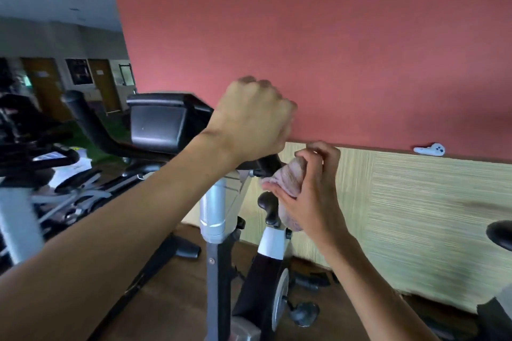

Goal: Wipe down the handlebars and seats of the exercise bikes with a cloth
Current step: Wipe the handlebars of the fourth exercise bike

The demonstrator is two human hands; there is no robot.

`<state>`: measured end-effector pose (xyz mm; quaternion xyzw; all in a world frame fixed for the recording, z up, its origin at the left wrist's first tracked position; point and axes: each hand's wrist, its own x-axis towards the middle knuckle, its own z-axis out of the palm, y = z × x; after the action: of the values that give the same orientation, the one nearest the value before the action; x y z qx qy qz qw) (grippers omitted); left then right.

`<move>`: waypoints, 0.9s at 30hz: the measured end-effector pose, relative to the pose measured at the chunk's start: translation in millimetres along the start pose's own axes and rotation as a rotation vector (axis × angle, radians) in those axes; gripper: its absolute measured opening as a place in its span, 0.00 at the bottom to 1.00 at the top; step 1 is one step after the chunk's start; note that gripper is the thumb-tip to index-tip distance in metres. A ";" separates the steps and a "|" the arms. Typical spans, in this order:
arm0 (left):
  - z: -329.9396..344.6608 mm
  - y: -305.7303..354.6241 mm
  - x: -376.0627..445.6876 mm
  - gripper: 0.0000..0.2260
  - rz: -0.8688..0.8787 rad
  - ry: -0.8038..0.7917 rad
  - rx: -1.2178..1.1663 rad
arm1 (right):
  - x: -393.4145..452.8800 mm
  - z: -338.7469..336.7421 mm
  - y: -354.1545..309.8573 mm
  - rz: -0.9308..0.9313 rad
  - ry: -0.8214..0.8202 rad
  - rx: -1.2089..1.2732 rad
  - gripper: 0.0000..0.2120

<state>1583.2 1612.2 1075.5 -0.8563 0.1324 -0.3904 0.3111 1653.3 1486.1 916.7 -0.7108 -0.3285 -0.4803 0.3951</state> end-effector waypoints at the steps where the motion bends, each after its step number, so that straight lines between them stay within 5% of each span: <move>1: -0.7 2.2 3.2 0.10 -0.002 -0.011 0.048 | 3.2 2.9 5.6 -0.021 0.013 0.056 0.33; 7: 0.5 16.0 -2.9 0.23 0.032 -0.101 0.291 | -3.4 29.9 26.7 -0.096 0.070 0.032 0.41; 11: 13.7 7.5 -6.1 0.19 0.059 -0.010 0.368 | -5.3 49.0 23.4 -0.065 0.328 0.163 0.26; 15: 31.1 15.2 -13.8 0.20 0.002 0.121 0.442 | -5.7 65.6 40.9 -0.320 0.505 0.156 0.20; 21: 38.1 19.4 -15.3 0.28 -0.070 0.267 0.449 | 10.4 81.1 39.8 -0.555 0.643 -0.003 0.32; 27: 48.2 23.2 -18.5 0.32 -0.132 0.258 0.555 | -0.8 100.2 82.0 -0.660 0.797 -0.184 0.29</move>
<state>1607.6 1623.7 1025.8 -0.6890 0.0032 -0.5363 0.4875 1764.9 1535.3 873.1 -0.3635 -0.3156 -0.8392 0.2529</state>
